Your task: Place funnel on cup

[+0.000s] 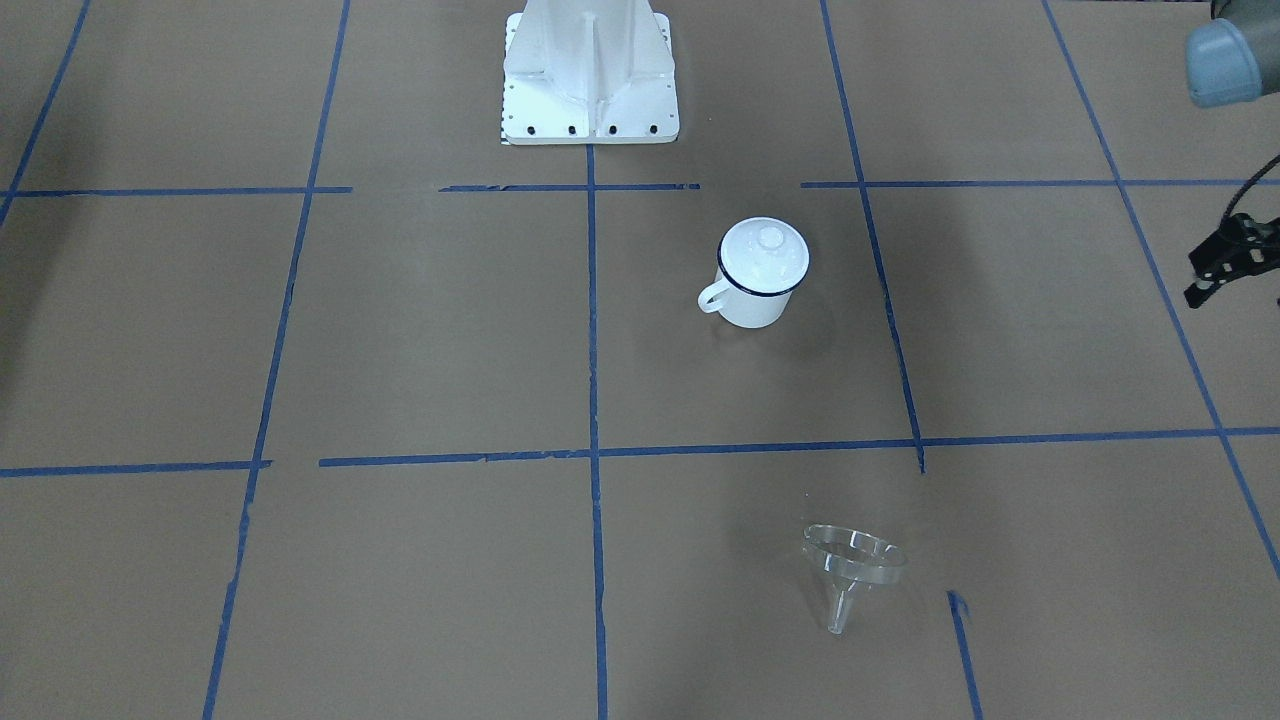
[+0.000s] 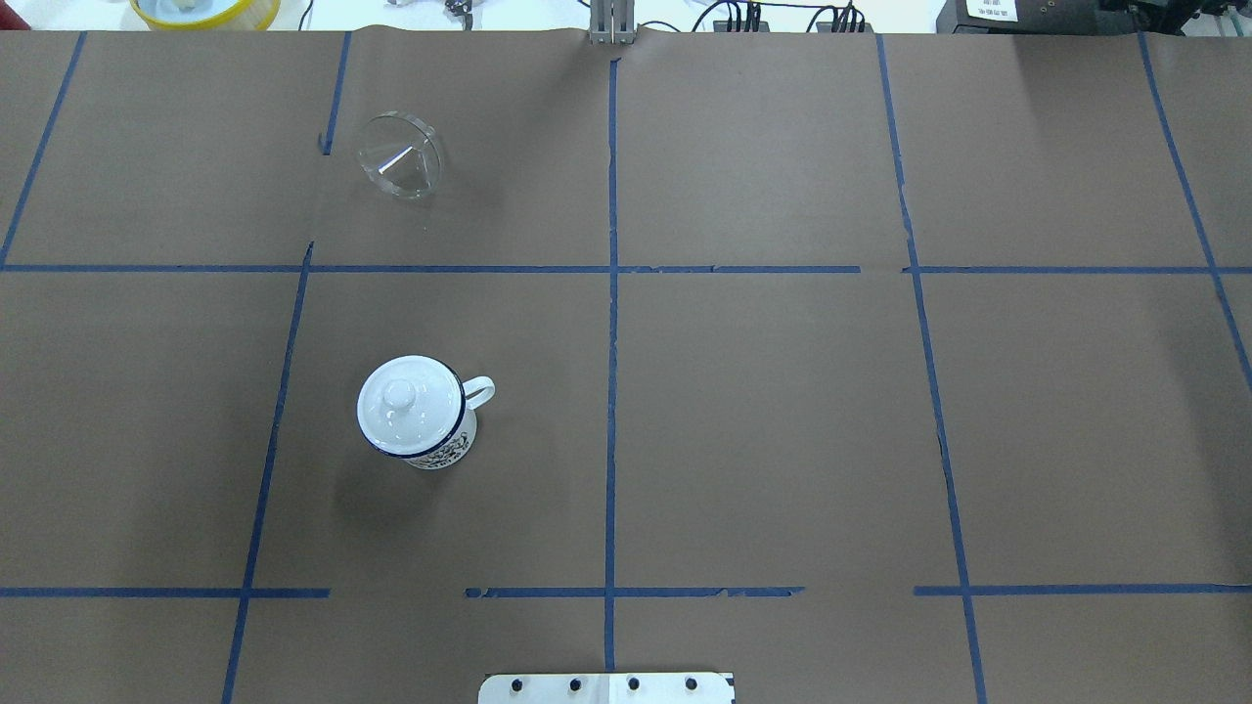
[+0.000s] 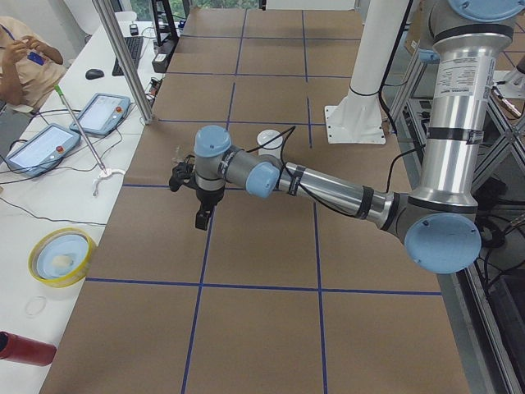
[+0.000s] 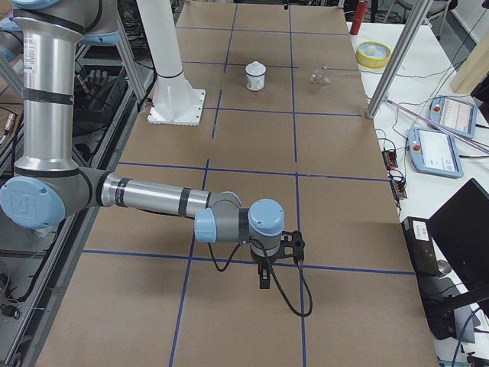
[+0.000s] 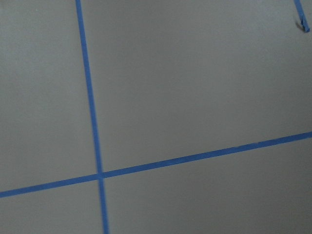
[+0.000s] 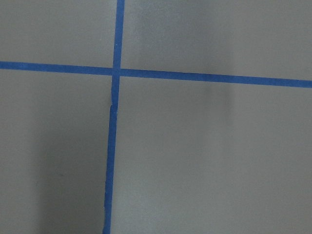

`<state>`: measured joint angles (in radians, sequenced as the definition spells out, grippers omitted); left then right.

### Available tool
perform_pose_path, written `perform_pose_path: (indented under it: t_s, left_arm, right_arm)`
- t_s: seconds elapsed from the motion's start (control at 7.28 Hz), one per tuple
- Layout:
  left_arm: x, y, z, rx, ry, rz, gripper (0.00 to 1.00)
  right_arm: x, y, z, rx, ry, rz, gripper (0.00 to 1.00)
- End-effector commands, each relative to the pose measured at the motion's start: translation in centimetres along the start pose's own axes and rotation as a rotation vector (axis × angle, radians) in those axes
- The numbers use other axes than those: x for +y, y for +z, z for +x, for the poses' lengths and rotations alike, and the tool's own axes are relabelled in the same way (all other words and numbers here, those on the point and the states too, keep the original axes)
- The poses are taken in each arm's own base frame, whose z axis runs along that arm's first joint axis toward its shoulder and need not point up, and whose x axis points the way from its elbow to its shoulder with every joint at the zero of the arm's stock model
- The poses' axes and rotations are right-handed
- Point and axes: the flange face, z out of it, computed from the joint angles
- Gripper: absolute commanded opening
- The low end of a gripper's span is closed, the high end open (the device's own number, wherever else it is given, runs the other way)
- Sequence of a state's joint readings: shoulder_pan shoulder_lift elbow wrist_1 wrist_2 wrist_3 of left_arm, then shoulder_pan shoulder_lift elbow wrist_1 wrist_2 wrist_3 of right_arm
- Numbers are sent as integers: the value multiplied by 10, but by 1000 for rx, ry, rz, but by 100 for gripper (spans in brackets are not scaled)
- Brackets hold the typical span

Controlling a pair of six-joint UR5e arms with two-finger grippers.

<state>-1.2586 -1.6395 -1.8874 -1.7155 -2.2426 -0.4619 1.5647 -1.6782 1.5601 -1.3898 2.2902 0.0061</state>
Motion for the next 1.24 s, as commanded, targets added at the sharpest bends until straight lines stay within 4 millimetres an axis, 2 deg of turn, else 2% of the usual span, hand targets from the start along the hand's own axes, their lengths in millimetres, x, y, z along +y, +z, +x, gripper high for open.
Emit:
perform_pose_path:
  t_s: [0.0,0.27,0.55,0.69,0.82,0.96,1.1]
  left_arm:
    - [32,3,147,122,-146,-47,100]
    - [47,28,279,162,-249,-49,100]
    - [78,51,346,158,-270,-72,100]
    - [88,60,374,126,-278,-88,100]
    - [90,60,389,82,-284,-87,100]
    - [94,64,390,70,-282,-91,95]
    - [96,66,391,63,-277,-85,85]
  right_arm:
    - [0,0,0,0,0,0,100]
    - [0,0,0,0,0,0,100]
    - [0,0,0,0,0,0,100]
    - [0,0,0,0,0,0,100]
    - [0,0,0,0,0,0,100]
    - [0,0,0,0,0,0,100]
    - [0,0,0,0,0,0,100]
